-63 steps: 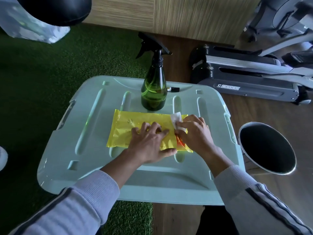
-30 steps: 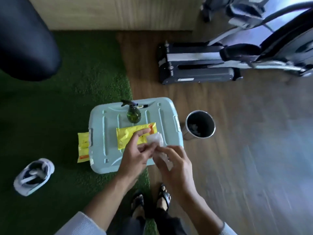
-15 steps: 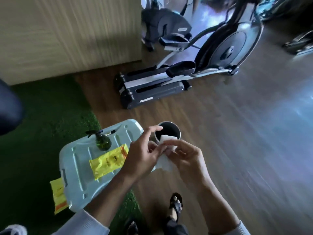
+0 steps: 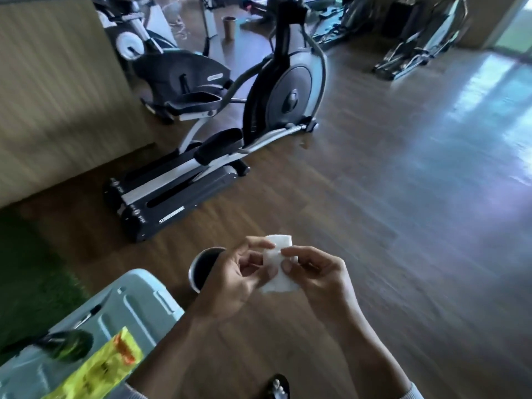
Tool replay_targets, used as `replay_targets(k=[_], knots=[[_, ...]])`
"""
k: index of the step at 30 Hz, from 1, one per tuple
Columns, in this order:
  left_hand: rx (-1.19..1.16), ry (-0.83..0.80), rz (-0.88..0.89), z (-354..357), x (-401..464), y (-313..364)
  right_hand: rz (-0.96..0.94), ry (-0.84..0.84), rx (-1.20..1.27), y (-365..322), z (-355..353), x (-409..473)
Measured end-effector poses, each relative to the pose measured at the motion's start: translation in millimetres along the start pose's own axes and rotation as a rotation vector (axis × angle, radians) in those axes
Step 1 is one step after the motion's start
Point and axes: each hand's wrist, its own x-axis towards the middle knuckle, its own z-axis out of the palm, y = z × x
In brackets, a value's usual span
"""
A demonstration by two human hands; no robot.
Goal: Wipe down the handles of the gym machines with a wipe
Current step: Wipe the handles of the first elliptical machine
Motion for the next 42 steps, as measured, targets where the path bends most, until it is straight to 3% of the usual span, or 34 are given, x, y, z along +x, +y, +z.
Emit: replay_targets(k=[4, 9, 13, 18, 22, 29, 42], knots=[[0.042, -0.029, 0.01, 32, 47, 10, 0.024, -0.039, -0.067, 1, -42, 38], [0.127, -0.034, 0.01, 52, 116, 11, -0.036, 0.079, -0.261, 3, -72, 99], [0.312, 0.003, 0.152, 64, 184, 7, -0.107, 0.15, -0.419, 4, -90, 160], [0.431, -0.046, 0.289, 69, 292, 16, -0.09, 0.205, -0.406, -7, -113, 250], [0.206, -0.189, 0.192, 78, 373, 42, -0.102, 0.319, -0.352, -38, -120, 318], [0.207, -0.111, 0.182, 93, 481, 57, -0.262, 0.611, -0.683, -49, -129, 414], [0.183, -0.059, 0.13, 163, 695, 91, -0.411, 0.324, -0.582, -58, -221, 642]])
